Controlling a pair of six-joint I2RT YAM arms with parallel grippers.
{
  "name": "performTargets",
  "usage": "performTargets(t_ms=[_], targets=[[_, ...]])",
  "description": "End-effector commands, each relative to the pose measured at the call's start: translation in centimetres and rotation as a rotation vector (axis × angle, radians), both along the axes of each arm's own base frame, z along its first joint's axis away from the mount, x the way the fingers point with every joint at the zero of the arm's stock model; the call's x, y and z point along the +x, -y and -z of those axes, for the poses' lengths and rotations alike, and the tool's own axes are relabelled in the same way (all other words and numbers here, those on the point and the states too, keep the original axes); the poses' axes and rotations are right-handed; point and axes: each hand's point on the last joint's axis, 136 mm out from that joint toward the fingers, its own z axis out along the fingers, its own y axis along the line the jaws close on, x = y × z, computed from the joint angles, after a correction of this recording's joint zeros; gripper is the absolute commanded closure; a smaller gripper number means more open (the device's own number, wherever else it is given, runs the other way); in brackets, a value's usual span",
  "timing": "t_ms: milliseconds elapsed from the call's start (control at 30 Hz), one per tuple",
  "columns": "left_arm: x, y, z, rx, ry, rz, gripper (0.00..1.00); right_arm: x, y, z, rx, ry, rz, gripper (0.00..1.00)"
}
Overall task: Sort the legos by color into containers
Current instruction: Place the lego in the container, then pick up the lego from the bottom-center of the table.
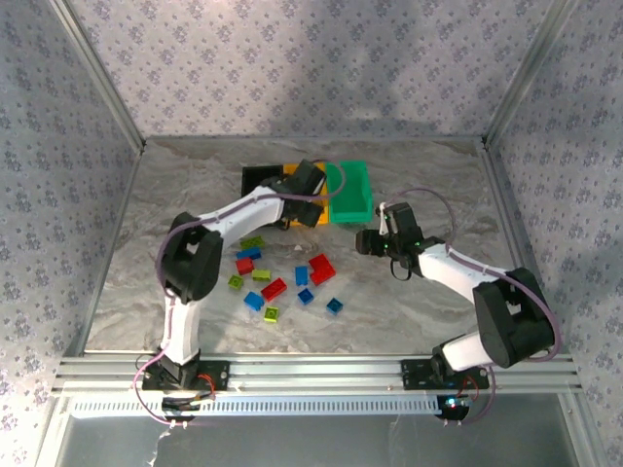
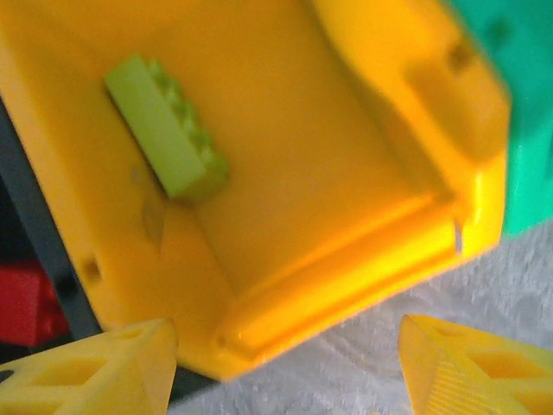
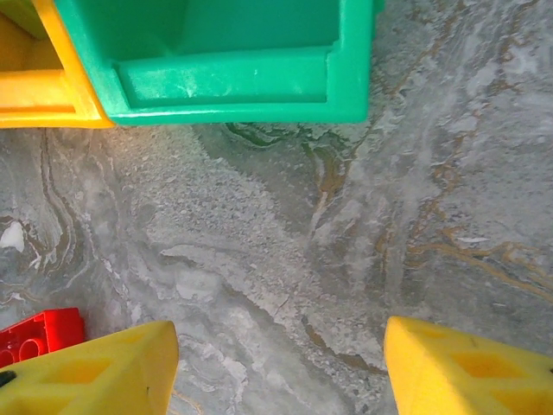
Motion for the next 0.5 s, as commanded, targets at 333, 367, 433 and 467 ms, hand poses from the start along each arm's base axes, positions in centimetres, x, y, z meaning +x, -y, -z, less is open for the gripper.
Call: performTargets(t_ms=[333, 367, 433, 467], targets=[[-5.1, -5.2, -3.8, -0.21, 0.273, -0.064, 0.32, -10.9, -7.0, 2.2, -0.094, -0.203, -0.309, 0.34], [-5.3, -5.6, -3.8, -0.206, 0.284, -0.072, 0.32, -11.7, -7.2, 2.2, -0.109, -0.217, -0.33, 0.34], [-5.4, -6.6, -3.6, -0.205, 0.3, -0.09, 0.32, -13.3, -7.5, 2.5, -0.149, -0.245, -0.374, 0.34], [-5.4, -7.0, -3.6, -0.21, 0.307, -0.096, 0.33, -14.0, -7.5, 2.5, -0.165, -0.253, -0.392, 0.34]])
